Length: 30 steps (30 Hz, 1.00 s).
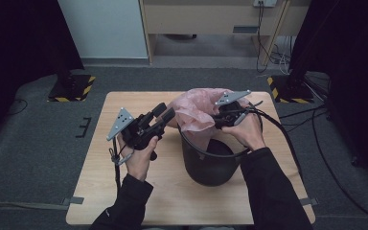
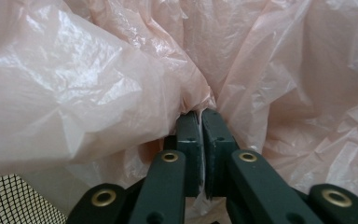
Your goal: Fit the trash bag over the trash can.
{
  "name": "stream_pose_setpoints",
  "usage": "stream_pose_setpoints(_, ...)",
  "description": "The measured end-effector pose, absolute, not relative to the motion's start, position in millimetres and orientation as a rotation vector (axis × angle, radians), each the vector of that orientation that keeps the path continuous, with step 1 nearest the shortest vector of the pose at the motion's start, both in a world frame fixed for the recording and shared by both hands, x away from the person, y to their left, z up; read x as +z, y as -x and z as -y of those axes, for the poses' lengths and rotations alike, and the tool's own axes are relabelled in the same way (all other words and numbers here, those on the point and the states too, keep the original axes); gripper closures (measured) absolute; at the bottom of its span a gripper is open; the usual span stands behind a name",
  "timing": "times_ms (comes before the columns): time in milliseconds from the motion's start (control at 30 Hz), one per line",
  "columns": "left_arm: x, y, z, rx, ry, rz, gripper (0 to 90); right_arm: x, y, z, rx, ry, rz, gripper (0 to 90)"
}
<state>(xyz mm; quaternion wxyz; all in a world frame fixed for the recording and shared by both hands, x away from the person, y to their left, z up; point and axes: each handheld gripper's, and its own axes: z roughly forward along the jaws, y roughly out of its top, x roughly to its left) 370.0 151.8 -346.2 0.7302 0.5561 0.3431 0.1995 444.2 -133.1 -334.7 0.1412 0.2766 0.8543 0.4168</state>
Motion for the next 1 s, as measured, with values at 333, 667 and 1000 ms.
stream_pose_setpoints(333, -348, -372, -141, 0.411, -1.281, -0.702, 64.2, -322, -443, 147, 1.381, -0.89, -2.256, 53.8)
stream_pose_setpoints(667, -349, -371, -136, 0.433, -1.342, -0.663, 70.5, -301, -437, 155, 1.731, -0.912, -1.946, 43.6)
stream_pose_setpoints(1000, -351, -364, -123, 0.433, -1.418, -0.62, 69.8, -305, -444, 119, 1.658, -0.875, -2.082, 38.4)
